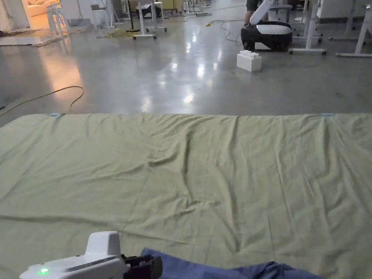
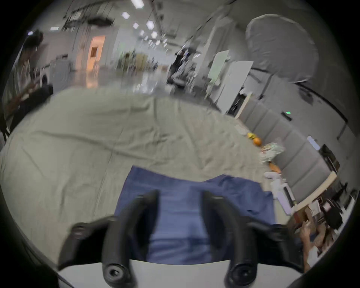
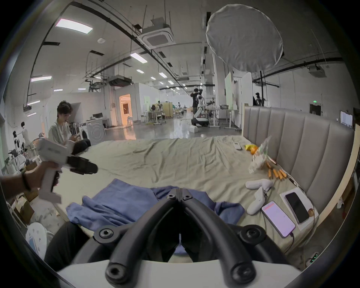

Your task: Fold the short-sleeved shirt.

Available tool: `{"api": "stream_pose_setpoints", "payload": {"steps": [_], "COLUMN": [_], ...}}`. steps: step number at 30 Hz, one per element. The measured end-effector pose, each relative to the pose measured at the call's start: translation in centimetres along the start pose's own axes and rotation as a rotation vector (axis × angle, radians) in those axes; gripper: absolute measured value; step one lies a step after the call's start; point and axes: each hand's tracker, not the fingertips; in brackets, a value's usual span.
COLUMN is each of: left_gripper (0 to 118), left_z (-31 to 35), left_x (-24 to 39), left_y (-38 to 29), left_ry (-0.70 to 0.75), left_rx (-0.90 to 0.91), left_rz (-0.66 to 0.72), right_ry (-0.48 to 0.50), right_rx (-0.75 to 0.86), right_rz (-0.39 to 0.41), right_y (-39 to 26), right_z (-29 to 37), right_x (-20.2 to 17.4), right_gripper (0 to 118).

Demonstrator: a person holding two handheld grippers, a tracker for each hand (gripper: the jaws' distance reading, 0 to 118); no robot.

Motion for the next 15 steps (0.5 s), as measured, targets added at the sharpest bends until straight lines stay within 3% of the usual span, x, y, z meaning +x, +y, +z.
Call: {"api": "stream_pose_setpoints", "payload": {"steps": [1, 5, 9, 13, 15], "left_gripper": [72, 72, 72, 71, 64], "left_z": [-3.2, -12.9, -17.6, -20.0, -20.0], "left_x": [0.1, -0.7, -4.2, -5.6, -3.3], "left_y": [0.7, 2.2, 4.5, 4.2, 3.4], "left_ry": [0.045, 0.135, 0.115, 0.139, 0.148], "left_rx": [-0.048, -0.179, -0.195, -0.196, -0.221], "left_rz": [-0.028, -0.11, 0.021, 0.018, -0.022], "right_ry": [-0.012, -0.12, -0.145, -0.181, -0.196], "right_rx": [-0.025, -0.121, -0.173, -0.208, -0.223], "right_rz": [0.02, 0.122, 0.085, 0.075, 0.043], "right_y": [-0.3, -2.0, -2.6, -2.8, -3.1], "right_z": [-0.2, -0.8, -0.3, 0.2, 0.3], "right_x": [0.4, 2.1, 3.7, 4.8, 5.2], "right_gripper": [0, 0, 0, 0, 0]}}
